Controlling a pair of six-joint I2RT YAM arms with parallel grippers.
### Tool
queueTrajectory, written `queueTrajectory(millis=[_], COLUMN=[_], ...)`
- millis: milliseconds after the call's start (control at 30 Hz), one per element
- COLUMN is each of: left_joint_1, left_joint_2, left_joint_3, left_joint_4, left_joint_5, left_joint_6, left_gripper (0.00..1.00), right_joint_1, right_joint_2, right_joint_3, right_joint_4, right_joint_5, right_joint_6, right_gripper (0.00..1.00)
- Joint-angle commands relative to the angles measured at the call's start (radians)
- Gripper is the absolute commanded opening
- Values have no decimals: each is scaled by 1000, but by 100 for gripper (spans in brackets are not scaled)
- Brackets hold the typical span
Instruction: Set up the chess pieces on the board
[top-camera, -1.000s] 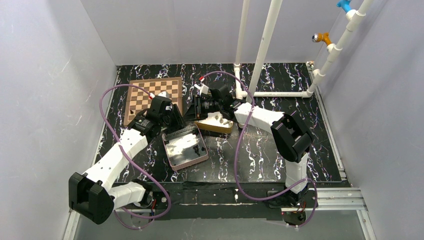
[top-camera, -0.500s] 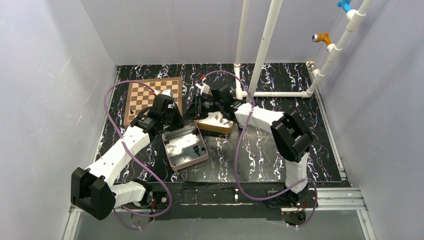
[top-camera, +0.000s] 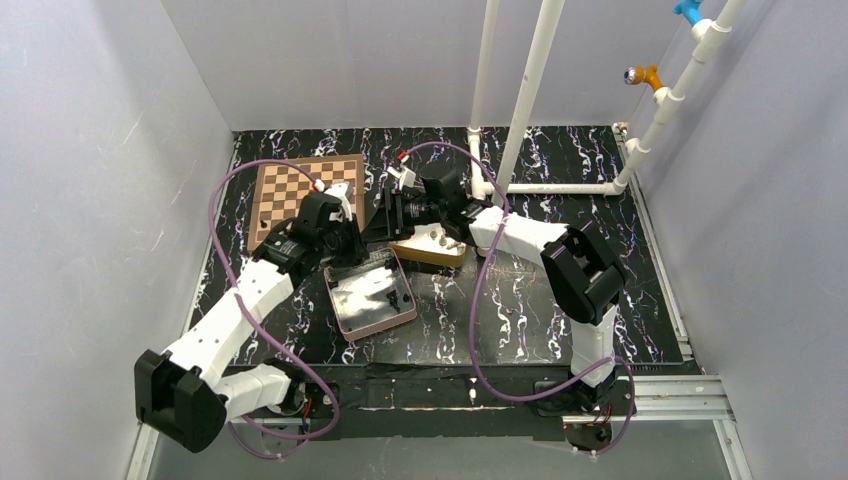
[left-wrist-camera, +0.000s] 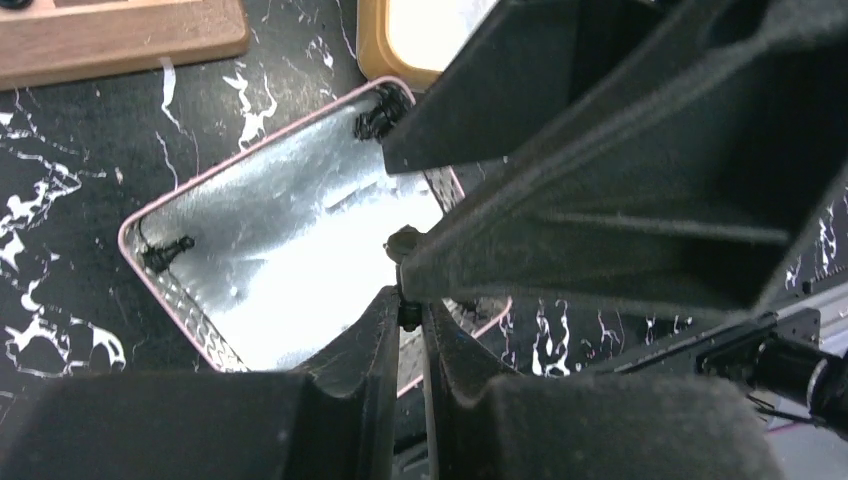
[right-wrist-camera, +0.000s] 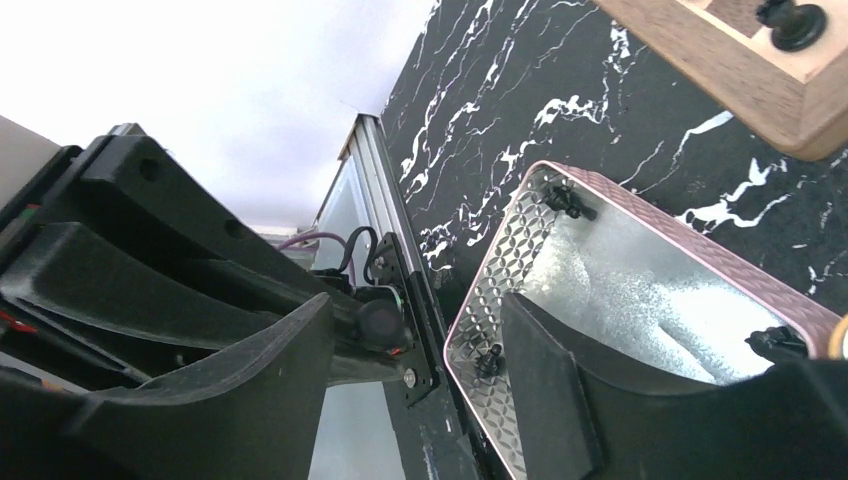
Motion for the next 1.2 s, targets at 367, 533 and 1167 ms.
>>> queueTrajectory(millis=[367,533,1167], left_joint_1=[87,190,238], left_joint_2=[-179,-169,-167], left_joint_3=[3,14,-43], left_joint_4=[-379,-442,-432], left_joint_5=[352,526,792], left_joint_6=[27,11,31], left_gripper=[0,0,0], right_joint_1=[17,53,89], right_joint_2=[-82,-115,-289], right_joint_3=[-18,-43,-141], right_joint_4=[20,-71,-521], right_joint_5=[-148,-186,-346], right_joint_6=[-349,-593,-1857], right_gripper=[85,86,98])
